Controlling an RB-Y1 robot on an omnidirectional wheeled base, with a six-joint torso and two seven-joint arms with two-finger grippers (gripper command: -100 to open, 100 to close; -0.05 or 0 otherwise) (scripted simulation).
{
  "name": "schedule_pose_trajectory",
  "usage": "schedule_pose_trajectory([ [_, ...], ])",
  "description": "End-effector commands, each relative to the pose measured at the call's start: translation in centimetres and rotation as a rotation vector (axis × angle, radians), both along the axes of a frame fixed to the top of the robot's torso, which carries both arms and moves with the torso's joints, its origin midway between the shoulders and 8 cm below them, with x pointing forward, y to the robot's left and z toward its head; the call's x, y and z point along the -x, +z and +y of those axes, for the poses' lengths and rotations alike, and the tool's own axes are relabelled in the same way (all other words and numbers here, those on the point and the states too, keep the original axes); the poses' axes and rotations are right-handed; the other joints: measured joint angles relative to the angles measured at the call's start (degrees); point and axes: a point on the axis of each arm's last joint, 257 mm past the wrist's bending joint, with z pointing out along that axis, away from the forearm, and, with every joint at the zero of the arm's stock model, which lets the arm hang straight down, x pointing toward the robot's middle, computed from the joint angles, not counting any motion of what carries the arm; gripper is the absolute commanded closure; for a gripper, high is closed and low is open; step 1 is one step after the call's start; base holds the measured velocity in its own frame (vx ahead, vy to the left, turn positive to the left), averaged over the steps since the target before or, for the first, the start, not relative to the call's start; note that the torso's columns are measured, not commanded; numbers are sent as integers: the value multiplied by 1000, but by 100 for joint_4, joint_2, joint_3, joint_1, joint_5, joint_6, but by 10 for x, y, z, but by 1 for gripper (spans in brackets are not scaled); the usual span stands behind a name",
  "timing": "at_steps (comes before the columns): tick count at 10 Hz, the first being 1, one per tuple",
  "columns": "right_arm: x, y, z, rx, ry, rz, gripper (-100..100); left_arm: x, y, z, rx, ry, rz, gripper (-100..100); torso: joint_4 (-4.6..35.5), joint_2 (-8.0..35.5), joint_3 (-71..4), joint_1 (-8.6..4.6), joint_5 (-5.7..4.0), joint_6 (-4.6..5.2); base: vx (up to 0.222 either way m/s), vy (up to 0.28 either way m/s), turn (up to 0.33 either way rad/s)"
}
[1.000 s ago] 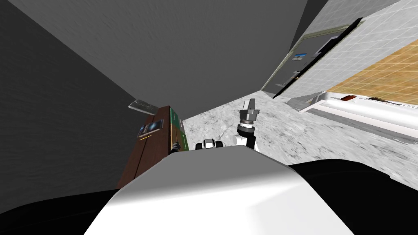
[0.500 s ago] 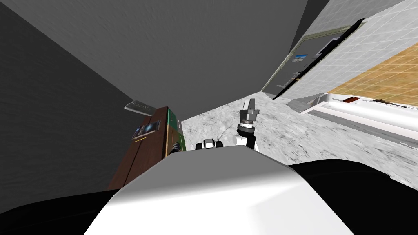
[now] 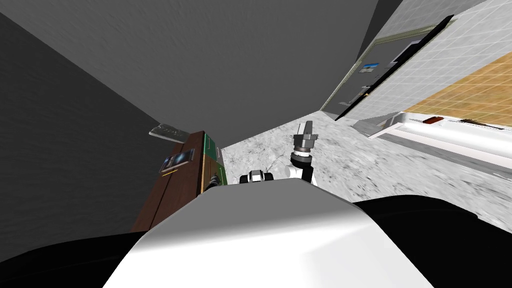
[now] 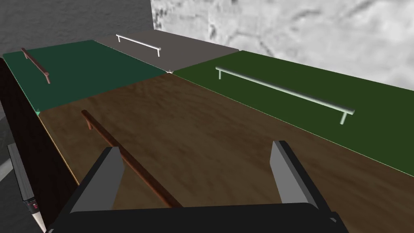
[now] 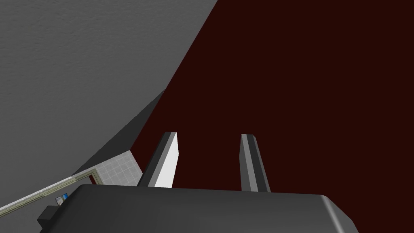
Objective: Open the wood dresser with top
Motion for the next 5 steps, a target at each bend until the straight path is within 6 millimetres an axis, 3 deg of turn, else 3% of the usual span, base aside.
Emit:
schedule_pose_trajectory([
  [1, 0, 0, 0, 0, 0, 0, 0, 11, 7, 9, 0, 13, 5, -100, -4, -13, -8, -19, -6, 0, -85, 144, -30],
  [5, 0, 0, 0, 0, 0, 0, 0, 18, 13, 13, -1, 20, 10, -100, -8, -27, -17, -35, -11, 1, -59, 82, -23],
])
